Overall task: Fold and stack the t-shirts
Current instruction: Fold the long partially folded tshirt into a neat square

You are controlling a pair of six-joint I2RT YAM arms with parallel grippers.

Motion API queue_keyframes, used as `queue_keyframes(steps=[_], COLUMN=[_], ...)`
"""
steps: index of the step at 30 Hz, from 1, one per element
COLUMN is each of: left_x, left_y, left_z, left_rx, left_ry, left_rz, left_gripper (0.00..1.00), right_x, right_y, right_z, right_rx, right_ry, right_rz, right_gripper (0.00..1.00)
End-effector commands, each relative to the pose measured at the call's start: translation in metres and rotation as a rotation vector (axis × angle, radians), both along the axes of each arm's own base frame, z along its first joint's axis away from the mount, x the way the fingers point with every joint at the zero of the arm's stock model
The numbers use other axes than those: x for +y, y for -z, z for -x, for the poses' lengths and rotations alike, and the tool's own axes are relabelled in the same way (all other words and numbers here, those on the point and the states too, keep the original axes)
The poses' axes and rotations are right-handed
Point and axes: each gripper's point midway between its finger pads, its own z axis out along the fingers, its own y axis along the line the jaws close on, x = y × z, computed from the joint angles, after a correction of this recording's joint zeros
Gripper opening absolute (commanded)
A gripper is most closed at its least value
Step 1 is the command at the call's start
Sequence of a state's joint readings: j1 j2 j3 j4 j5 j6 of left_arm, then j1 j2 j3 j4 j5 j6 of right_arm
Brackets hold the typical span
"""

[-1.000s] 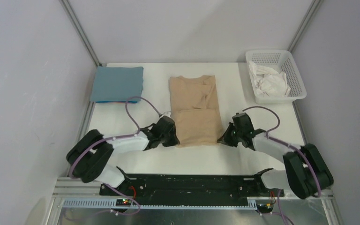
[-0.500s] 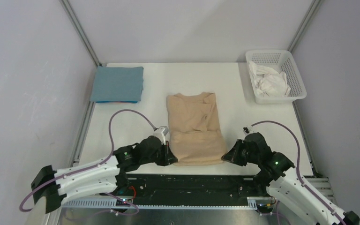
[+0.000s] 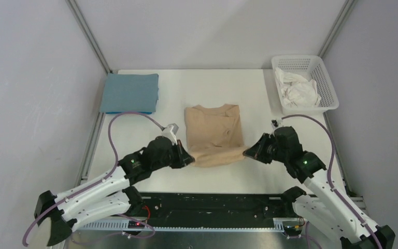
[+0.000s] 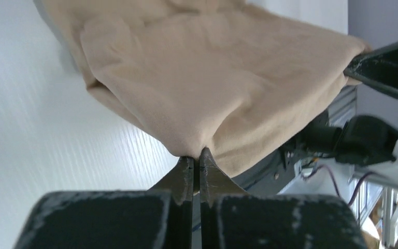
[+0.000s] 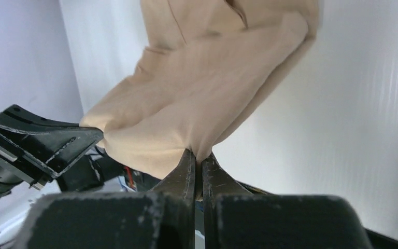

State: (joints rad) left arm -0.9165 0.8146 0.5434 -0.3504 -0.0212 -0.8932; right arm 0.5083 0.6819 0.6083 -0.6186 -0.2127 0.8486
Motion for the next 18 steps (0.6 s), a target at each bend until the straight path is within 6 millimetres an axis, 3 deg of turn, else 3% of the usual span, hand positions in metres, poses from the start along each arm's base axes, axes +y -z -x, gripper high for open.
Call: queue_keyframes(steps=[1, 6, 18], left_x=[0.003, 0.006, 0.027], left_y=[-0.046, -0.064, -0.057], left_z=[-0.04, -0.069, -0.154], left_rx=[-0.12, -0.134, -0.104], left_ry=[-0.074, -0.089, -0.187], left_rz=[0.042, 0.042, -0.066], left_gripper=[0.0, 0.0, 0.0], right_x=[0.007, 0.005, 0.003], right_y=[-0.059, -0.077, -0.079], right_z=[-0.045, -0.078, -0.167], right_rx=[-0.191, -0.212, -0.256], right_ry=[0.007, 0.013, 0.087], right_rz=[-0.102, -0.114, -0.082], right_gripper=[0.0, 0.0, 0.0])
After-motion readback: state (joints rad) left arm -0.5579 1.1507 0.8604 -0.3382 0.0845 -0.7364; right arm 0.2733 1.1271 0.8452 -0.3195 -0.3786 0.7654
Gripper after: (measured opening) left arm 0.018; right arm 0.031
